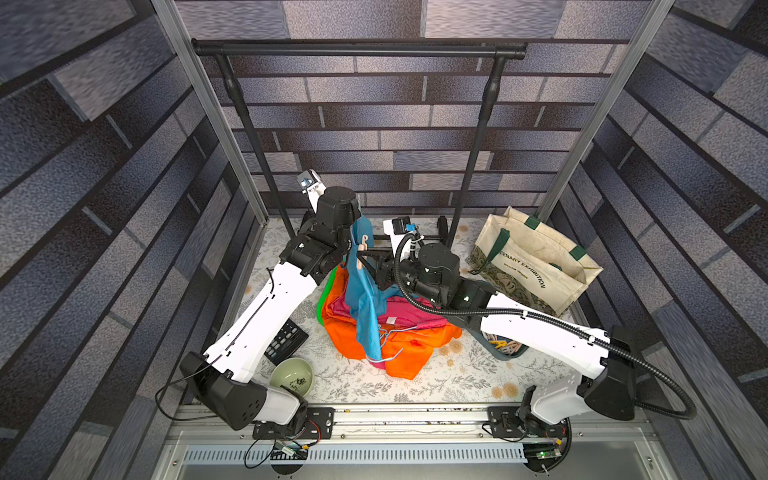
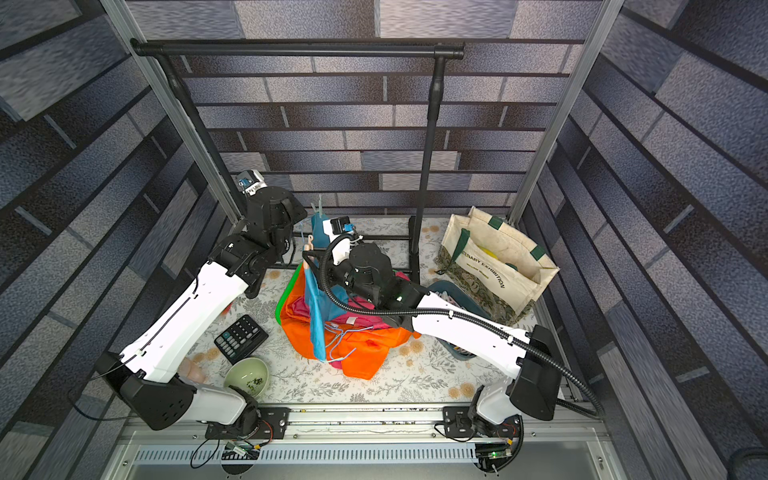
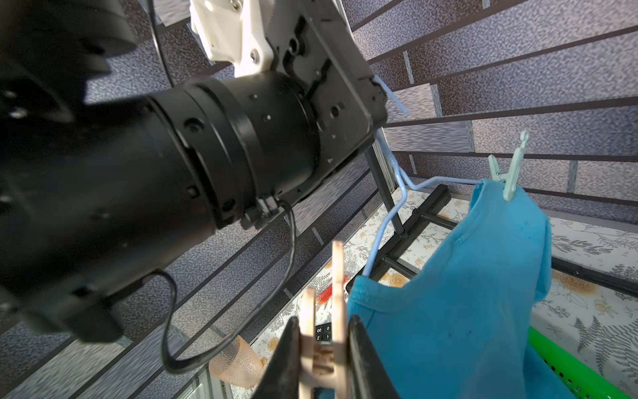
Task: Use clothespins to secure the t-shirt on both sides of the hanger
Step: Clamp the T-shirt on the hanger.
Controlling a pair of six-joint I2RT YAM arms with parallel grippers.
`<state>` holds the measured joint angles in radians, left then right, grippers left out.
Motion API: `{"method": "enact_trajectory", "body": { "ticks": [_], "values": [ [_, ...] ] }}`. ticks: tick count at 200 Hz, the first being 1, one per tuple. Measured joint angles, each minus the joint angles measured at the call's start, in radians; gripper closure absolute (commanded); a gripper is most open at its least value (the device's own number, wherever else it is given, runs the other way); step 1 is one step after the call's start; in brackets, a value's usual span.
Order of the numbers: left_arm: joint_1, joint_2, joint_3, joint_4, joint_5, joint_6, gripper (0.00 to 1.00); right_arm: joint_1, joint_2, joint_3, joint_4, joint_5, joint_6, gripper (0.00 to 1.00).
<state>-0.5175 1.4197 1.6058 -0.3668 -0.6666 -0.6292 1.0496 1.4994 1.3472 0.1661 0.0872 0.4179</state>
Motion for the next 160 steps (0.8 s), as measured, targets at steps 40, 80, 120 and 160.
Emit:
{"method": "enact_trajectory", "body": {
  "ticks": [40,80,120,160],
  "values": [
    [0.000,0.000,0.000,0.000,-0.019,0.000,1.00,0.006,0.021,0.038,-0.017,0.033,-0.001,1.00],
    [0.000,0.001,0.001,-0.008,-0.032,-0.001,1.00,0.037,0.037,0.036,-0.018,0.095,-0.009,1.00],
    [-0.006,0.016,0.027,-0.069,-0.055,-0.008,1.00,0.081,0.060,0.016,-0.003,0.180,-0.027,1.00],
    [-0.007,0.018,0.028,-0.087,-0.063,-0.012,1.00,0.136,0.069,0.016,-0.003,0.303,-0.090,0.98]
  ]
}}
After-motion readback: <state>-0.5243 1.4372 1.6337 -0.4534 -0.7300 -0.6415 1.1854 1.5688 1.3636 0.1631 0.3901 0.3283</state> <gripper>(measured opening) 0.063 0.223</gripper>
